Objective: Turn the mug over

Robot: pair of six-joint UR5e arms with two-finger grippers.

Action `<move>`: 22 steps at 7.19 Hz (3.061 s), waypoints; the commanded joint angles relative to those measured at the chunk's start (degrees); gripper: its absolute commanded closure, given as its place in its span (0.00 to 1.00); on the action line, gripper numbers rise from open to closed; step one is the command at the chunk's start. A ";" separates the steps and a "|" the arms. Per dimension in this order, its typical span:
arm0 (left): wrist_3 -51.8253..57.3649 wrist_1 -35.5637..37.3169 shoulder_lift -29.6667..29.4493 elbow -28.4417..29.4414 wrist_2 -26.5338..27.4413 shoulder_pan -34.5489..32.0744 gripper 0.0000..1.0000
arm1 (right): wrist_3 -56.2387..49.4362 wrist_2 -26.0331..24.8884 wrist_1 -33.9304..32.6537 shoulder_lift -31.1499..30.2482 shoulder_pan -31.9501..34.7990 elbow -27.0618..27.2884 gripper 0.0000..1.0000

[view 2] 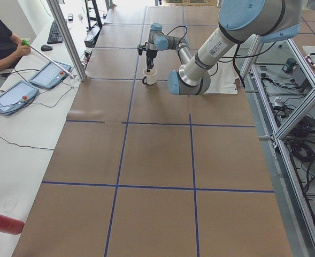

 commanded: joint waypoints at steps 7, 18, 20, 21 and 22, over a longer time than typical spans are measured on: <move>1.84 3.77 2.22 -10.45 -0.27 -2.09 0.00 | 0.00 0.00 0.00 0.00 0.00 0.00 0.00; 84.39 3.86 51.60 -32.85 -34.77 -60.59 0.00 | 0.00 0.00 0.00 0.00 0.00 0.00 0.00; 98.13 4.47 61.61 -27.47 -39.81 -65.81 0.00 | 0.00 0.00 0.00 0.00 0.00 0.00 0.00; 98.35 3.87 66.53 -27.71 -40.08 -65.82 0.00 | 0.00 0.00 0.00 0.00 0.00 0.00 0.00; 98.35 3.86 66.92 -27.45 -40.00 -65.82 0.00 | 0.00 0.00 0.00 0.00 0.00 0.00 0.00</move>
